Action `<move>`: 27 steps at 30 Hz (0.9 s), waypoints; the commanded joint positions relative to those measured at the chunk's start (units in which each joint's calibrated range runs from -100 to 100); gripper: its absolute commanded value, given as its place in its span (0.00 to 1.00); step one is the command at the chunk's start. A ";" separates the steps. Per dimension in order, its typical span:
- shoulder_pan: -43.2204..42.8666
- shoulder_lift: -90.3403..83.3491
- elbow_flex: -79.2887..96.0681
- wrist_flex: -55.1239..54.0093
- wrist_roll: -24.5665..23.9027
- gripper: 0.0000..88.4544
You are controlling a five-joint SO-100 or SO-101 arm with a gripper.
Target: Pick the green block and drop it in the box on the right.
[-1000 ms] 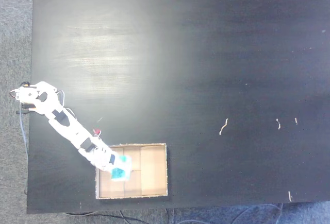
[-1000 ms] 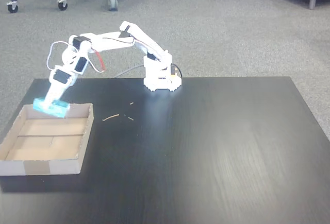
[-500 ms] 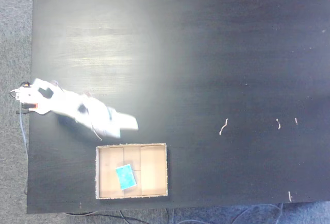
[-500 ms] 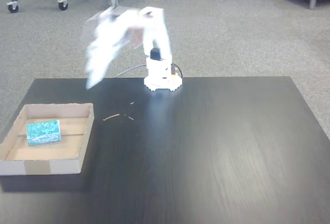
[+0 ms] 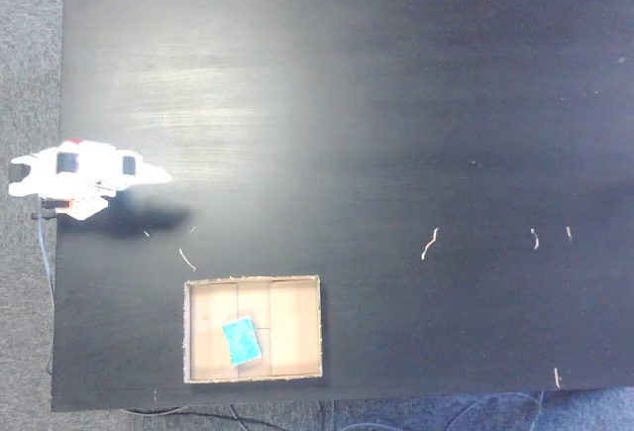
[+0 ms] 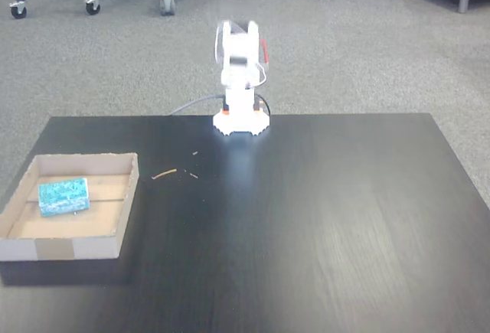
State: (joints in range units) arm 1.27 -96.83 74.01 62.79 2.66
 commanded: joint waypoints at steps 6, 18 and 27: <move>-0.89 -1.23 25.99 -20.26 2.34 0.00; -7.33 -1.31 25.99 -15.22 -0.54 0.00; -8.25 -1.23 25.99 -15.22 -3.61 0.00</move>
State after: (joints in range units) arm -7.11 -97.74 98.58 47.48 -0.71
